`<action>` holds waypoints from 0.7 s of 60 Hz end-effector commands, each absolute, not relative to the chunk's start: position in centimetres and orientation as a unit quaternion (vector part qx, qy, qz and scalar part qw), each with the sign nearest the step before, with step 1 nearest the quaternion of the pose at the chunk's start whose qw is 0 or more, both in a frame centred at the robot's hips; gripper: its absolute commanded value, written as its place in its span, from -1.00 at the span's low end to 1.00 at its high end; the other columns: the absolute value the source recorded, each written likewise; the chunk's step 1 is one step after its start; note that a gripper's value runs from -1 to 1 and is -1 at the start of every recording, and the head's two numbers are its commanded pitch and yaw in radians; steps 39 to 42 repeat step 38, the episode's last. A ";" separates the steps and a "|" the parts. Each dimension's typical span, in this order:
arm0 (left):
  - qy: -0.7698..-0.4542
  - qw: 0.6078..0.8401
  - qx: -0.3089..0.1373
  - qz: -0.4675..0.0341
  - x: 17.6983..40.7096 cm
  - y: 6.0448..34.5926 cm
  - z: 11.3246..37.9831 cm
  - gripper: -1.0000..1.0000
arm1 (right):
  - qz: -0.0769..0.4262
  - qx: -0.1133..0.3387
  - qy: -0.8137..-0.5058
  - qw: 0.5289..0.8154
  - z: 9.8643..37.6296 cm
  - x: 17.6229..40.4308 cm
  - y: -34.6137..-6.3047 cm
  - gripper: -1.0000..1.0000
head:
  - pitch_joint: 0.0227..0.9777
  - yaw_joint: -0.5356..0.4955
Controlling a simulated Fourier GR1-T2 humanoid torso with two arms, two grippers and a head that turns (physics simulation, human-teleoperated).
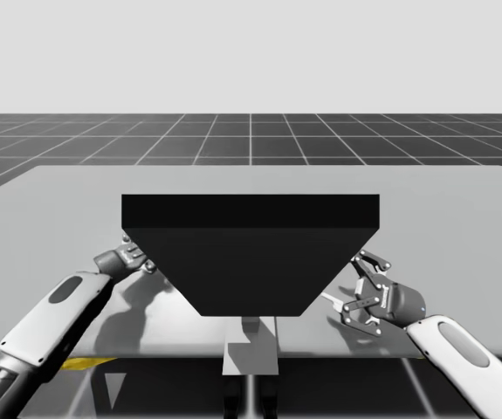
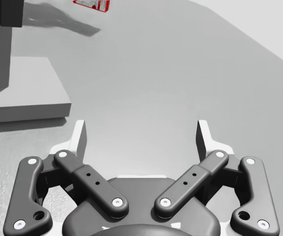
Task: Reach around the screen and pick up the object behind it.
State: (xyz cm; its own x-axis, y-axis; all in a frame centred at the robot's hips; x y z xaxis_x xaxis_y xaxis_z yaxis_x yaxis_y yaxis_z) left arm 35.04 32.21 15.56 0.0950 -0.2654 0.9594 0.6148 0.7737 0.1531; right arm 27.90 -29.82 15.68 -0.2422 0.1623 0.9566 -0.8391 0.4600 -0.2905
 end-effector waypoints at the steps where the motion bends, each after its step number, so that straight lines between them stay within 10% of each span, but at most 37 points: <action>1: -0.621 0.705 -0.138 -0.314 34.5 34.8 18.7 1.00 | 0.429 0.290 -0.686 0.511 16.2 27.8 -29.7 -1.00 | -0.74 -0.01; 42: -0.774 0.564 -0.081 -0.276 28.5 33.8 33.4 1.00 | 0.428 0.290 -0.686 0.511 16.2 27.8 -29.8 -1.00 | -0.74 -0.03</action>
